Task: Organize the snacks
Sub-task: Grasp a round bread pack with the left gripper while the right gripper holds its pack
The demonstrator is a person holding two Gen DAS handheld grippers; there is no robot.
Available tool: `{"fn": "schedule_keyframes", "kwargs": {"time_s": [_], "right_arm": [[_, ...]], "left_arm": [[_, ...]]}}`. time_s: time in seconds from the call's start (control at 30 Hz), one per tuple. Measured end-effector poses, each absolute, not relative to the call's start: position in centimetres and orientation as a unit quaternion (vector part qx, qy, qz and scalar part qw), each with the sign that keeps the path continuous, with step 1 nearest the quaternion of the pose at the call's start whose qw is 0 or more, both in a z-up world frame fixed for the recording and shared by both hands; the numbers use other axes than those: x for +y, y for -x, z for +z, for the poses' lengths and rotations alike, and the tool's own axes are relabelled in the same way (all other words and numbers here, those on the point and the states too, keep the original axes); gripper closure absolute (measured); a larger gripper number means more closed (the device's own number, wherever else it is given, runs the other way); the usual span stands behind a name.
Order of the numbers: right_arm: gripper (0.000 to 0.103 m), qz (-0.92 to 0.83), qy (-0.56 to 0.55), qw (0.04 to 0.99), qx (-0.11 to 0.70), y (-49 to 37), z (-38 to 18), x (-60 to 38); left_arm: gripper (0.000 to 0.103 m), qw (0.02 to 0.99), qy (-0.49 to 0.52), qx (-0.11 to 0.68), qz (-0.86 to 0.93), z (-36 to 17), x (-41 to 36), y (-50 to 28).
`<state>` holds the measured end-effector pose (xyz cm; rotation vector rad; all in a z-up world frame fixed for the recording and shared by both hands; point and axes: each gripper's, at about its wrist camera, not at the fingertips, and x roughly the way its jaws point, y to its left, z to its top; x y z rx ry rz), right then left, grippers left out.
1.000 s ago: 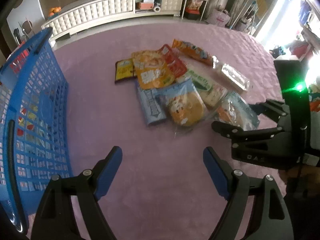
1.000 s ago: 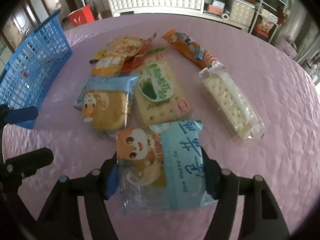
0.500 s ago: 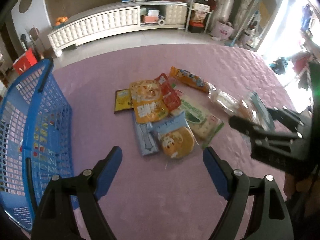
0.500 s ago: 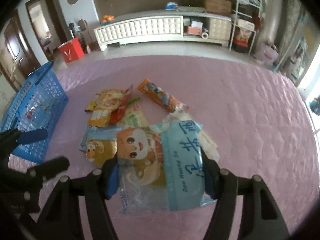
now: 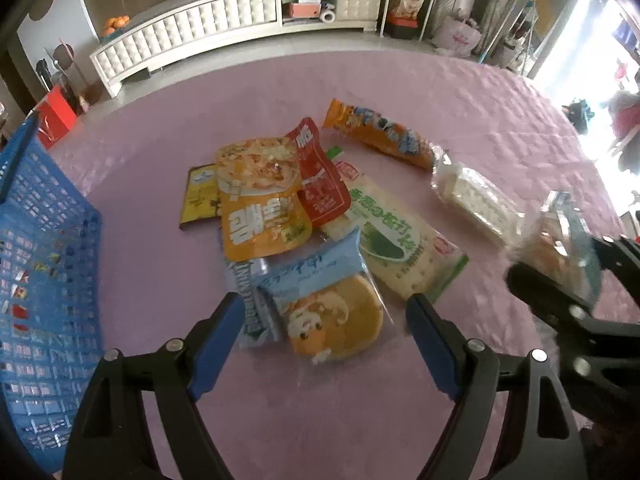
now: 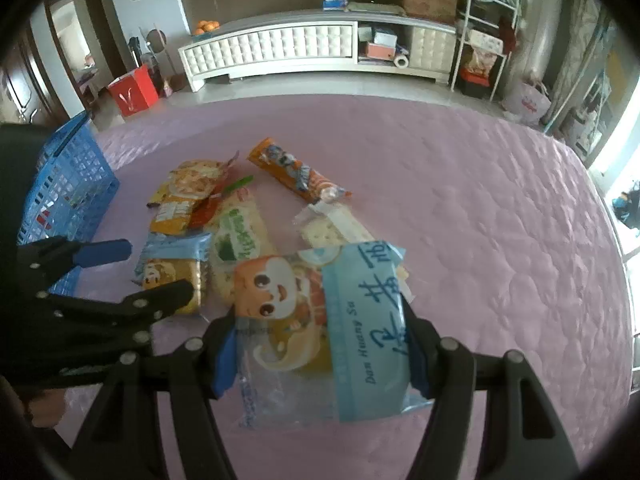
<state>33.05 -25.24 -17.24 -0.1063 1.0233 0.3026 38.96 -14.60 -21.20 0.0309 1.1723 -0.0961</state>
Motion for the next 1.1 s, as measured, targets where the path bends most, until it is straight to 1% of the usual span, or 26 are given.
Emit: {"fn": "schedule_keyframes", "kwargs": {"time_s": [0.1, 0.27, 0.33, 0.37, 0.43, 0.47, 0.5, 0.57, 0.8, 0.97, 1.1], "right_arm": [[0.032, 0.140, 0.050, 0.858, 0.492, -33.2, -17.5, -25.5], [0.032, 0.141, 0.050, 0.855, 0.496, -33.4, -17.5, -25.7], [0.032, 0.144, 0.052, 0.854, 0.498, -33.5, -17.6, -25.6], [0.032, 0.145, 0.053, 0.853, 0.499, -33.5, -17.6, -25.5], [0.032, 0.146, 0.054, 0.852, 0.500, -33.5, -17.7, -25.5], [0.032, 0.145, 0.054, 0.851, 0.501, -33.6, -17.8, -25.5], [0.032, 0.145, 0.054, 0.851, 0.501, -33.6, -17.7, -25.5], [0.032, 0.145, 0.054, 0.851, 0.501, -33.5, -17.7, -25.5], [0.032, 0.151, 0.056, 0.851, 0.501, -33.2, -17.6, -25.3], [0.032, 0.164, 0.043, 0.856, 0.489, -32.0, -16.4, -24.8], [0.032, 0.165, 0.051, 0.867, 0.467, -31.2, -14.1, -23.3]], "left_arm": [[0.022, 0.826, -0.025, 0.562, -0.038, -22.3, -15.0, -39.8], [0.022, 0.833, -0.040, 0.551, -0.020, -22.6, -15.5, -40.6], [0.024, 0.834, -0.046, 0.550, -0.016, -22.7, -15.9, -40.9], [0.030, 0.833, -0.062, 0.549, -0.015, -22.8, -16.3, -40.9], [0.036, 0.833, -0.077, 0.548, -0.021, -22.7, -17.2, -40.9], [0.045, 0.831, -0.074, 0.550, -0.027, -22.6, -17.3, -41.0], [0.052, 0.827, -0.065, 0.557, -0.034, -22.7, -17.2, -41.0], [0.054, 0.825, -0.052, 0.561, -0.042, -22.6, -17.0, -40.9], [0.055, 0.835, -0.057, 0.545, -0.056, -20.8, -16.4, -38.3], [0.055, 0.848, -0.042, 0.524, -0.063, -18.0, -14.7, -36.2], [0.055, 0.861, -0.037, 0.503, -0.062, -14.9, -12.8, -34.1]]}}
